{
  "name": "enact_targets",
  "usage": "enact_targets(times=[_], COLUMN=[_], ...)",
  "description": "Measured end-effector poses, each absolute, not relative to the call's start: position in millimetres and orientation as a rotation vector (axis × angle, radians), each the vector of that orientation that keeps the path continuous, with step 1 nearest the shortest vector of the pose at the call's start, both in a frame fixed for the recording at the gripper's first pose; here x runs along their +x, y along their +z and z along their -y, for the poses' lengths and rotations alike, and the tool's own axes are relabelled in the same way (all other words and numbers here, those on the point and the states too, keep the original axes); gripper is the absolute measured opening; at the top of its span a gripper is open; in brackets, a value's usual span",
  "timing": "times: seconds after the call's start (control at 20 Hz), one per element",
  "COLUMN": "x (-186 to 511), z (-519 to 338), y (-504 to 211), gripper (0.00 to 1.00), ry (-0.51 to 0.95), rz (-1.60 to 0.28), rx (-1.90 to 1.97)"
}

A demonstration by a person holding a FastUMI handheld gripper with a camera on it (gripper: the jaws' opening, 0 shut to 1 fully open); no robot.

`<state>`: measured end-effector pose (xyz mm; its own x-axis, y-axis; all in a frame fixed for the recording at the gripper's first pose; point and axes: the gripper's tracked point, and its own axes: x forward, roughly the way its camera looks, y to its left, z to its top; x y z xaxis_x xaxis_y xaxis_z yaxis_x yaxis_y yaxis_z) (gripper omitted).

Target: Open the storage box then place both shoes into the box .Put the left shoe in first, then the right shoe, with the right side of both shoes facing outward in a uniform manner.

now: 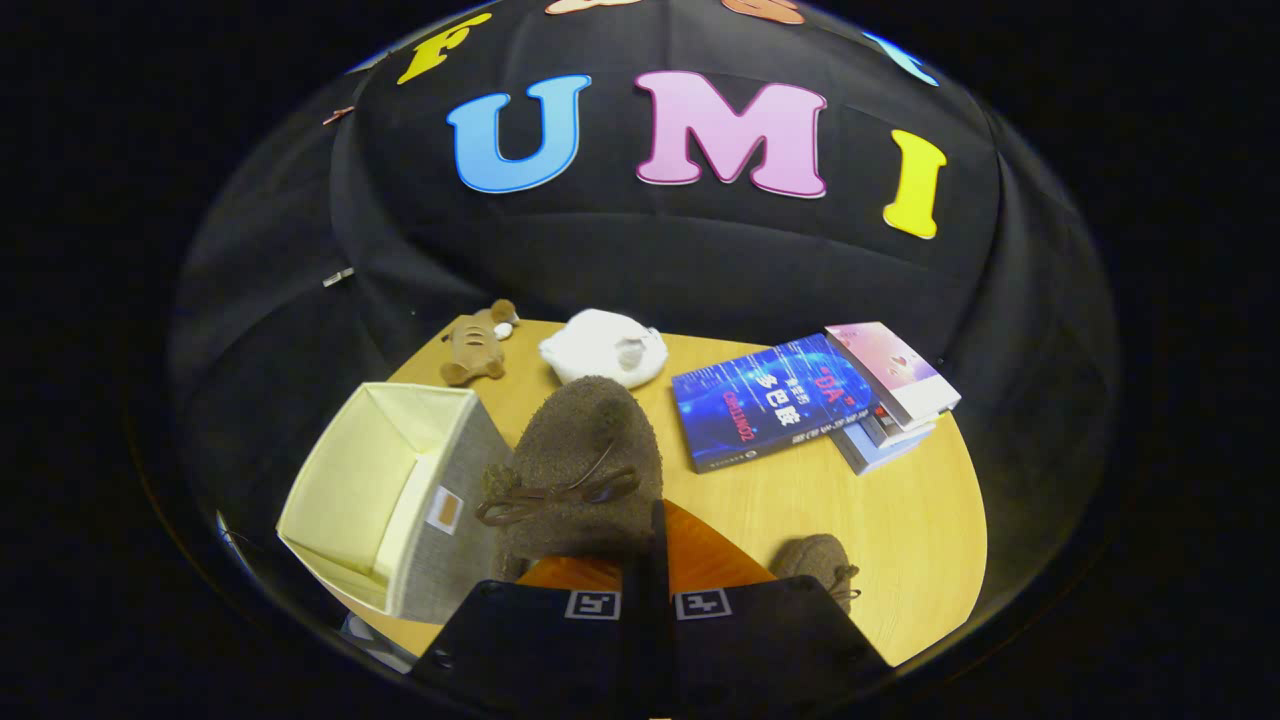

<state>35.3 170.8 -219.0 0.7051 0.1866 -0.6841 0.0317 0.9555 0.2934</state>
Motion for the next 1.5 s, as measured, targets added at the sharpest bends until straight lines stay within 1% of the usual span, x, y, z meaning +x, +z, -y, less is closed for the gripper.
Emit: enact_targets(times=[0.3, 0.5, 0.6, 0.85, 1.05, 1.3, 1.35, 1.4, 1.45, 1.5], x=[75, 84, 85, 73, 69, 64, 63, 62, 60, 60], z=[-257, -323, -351, -410, -431, -450, -458, -466, -470, -477], y=[-167, -164, -173, -217, -249, -263, -263, -268, -266, -258], gripper=[0.05, 0.05, 0.05, 0.05, 0.05, 0.05, 0.08, 0.14, 0.32, 0.39], ry=[0.181, 0.24, 0.255, 0.236, 0.211, 0.201, 0.236, 0.269, 0.292, 0.321], rz=[-0.771, -0.815, -0.843, -0.972, -1.029, -1.071, -1.074, -1.085, -1.092, -1.087], rx=[0.378, 0.398, 0.384, 0.371, 0.325, 0.336, 0.354, 0.371, 0.387, 0.413])
